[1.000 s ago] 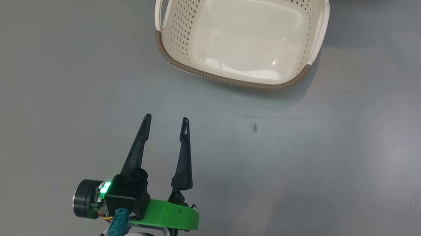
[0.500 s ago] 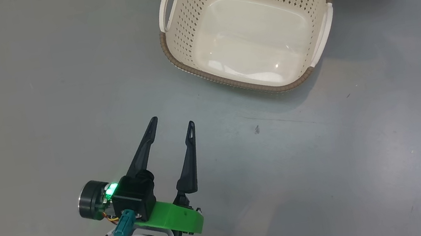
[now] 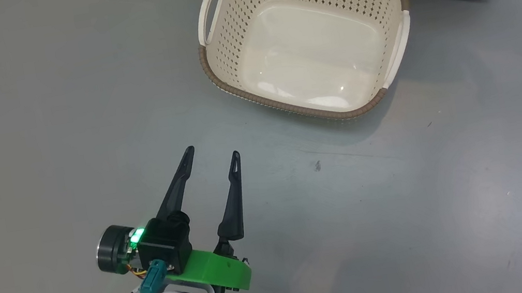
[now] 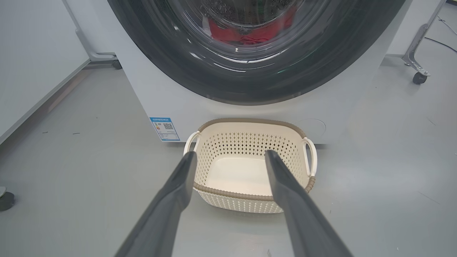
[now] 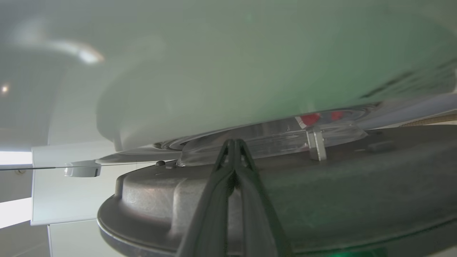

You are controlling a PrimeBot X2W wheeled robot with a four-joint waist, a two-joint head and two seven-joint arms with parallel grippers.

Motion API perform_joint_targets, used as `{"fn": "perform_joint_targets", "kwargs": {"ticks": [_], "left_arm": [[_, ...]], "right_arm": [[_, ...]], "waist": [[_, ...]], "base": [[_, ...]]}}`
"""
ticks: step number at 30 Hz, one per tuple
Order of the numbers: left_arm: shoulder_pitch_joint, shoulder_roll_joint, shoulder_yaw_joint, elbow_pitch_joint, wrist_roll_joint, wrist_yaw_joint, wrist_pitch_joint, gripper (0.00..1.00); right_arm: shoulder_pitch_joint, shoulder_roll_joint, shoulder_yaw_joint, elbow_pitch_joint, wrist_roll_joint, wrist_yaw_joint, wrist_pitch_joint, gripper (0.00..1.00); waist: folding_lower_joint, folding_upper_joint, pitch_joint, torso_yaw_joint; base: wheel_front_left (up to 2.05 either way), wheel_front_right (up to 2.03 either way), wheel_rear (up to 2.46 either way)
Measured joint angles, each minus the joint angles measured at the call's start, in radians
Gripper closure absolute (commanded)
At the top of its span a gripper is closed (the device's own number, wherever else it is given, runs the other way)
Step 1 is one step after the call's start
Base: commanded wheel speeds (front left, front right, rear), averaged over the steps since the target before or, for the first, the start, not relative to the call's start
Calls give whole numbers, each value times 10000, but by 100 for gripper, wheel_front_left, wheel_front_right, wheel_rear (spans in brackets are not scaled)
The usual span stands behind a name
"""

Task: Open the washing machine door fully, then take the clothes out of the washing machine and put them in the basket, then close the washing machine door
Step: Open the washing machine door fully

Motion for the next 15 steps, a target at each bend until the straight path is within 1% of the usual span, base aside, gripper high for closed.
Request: {"fn": "perform_joint_targets", "kwargs": {"ticks": [15], "left_arm": [[1, 0, 182, 265, -36, 0, 0, 0]], "right_arm": [[349, -25, 360, 871, 113, 0, 685, 100]], "waist": [[0, 0, -631, -91]], "base": [[0, 0, 0]]}}
